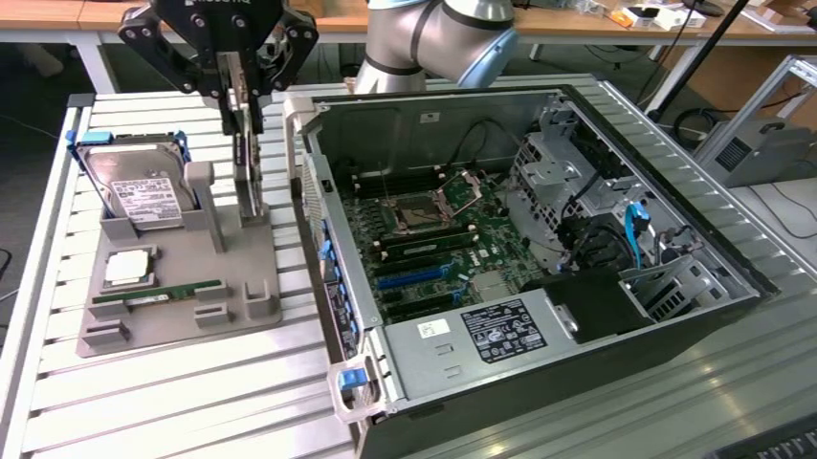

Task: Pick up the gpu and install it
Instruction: 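Pick up the gpu and move the gpu toward the slot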

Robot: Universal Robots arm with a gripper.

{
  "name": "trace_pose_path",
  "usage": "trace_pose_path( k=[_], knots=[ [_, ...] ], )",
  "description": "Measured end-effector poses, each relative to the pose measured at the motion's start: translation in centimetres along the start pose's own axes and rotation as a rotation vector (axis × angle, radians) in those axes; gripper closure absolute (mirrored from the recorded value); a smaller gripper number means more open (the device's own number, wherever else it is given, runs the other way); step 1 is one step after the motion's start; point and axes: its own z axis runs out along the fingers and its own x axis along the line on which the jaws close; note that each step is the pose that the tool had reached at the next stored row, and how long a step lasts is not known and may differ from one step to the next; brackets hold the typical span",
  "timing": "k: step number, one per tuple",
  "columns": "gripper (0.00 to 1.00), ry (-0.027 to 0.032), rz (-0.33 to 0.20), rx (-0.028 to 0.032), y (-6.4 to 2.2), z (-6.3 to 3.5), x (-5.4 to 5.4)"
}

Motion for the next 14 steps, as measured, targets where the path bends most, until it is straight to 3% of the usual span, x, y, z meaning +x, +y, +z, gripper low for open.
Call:
trace_pose_path(
  k=[14],
  knots=[
    [0.73,-0.0009,0.0,0.0133,-0.01,0.09,-1.02]
  ],
)
